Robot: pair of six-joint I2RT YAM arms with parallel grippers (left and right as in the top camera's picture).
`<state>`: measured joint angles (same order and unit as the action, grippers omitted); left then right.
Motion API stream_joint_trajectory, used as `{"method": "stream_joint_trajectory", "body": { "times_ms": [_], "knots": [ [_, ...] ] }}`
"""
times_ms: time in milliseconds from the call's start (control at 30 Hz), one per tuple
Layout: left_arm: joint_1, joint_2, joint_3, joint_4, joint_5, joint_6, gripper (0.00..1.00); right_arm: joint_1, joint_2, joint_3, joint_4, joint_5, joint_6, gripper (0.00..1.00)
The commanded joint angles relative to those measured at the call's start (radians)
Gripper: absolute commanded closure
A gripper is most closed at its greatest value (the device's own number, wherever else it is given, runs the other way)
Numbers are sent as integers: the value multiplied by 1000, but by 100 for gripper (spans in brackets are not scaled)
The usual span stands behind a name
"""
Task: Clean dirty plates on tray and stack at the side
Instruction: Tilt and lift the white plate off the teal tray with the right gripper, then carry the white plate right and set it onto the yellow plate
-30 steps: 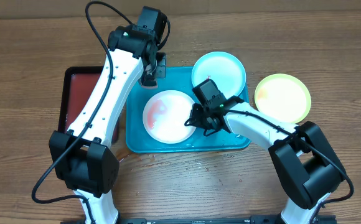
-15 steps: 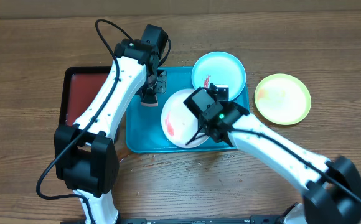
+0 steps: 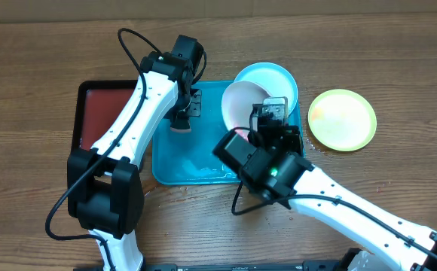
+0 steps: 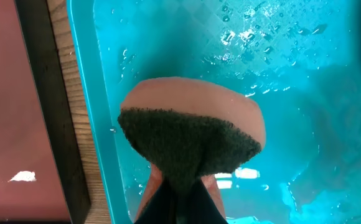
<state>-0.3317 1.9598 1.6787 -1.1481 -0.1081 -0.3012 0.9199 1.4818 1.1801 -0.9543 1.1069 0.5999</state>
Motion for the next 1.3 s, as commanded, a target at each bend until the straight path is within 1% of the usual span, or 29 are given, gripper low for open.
{"method": "stream_joint_trajectory", "body": {
  "times_ms": [0, 167, 200, 333, 600, 700, 800, 867, 933, 1033, 1167, 1267],
  "knots": [
    [6, -2, -10, 2, 5, -11, 96, 40, -21, 27, 5, 269, -56, 96],
    [6, -2, -10, 2, 5, -11, 96, 96, -21, 27, 5, 466, -59, 96],
    [6, -2, -10, 2, 5, -11, 96, 105, -21, 28, 11, 466, -79, 96],
    [6, -2, -10, 2, 5, -11, 96, 132, -21, 28, 14, 466, -81, 96],
    [6, -2, -10, 2, 5, -11, 96, 138, -21, 28, 13, 466, -80, 96],
    [6, -2, -10, 2, 5, -11, 96, 137, -21, 27, 14, 463, -70, 96],
    [6, -2, -10, 2, 5, -11, 96, 135, -21, 24, 13, 458, -24, 96],
    [6, -2, -10, 2, 5, -11, 96, 124, -21, 21, 13, 403, -15, 96],
    [6, -2, -10, 2, 5, -11, 96, 98, -21, 21, 6, 282, -16, 96],
    [6, -2, -10, 2, 5, -11, 96, 34, -21, 21, -31, 10, -16, 96],
    [6, -2, -10, 1, 6, -11, 96, -118, -21, 21, -46, -301, -16, 96],
    [6, -2, -10, 1, 5, -14, 96, -278, -21, 22, -24, -517, -35, 96]
  ]
}}
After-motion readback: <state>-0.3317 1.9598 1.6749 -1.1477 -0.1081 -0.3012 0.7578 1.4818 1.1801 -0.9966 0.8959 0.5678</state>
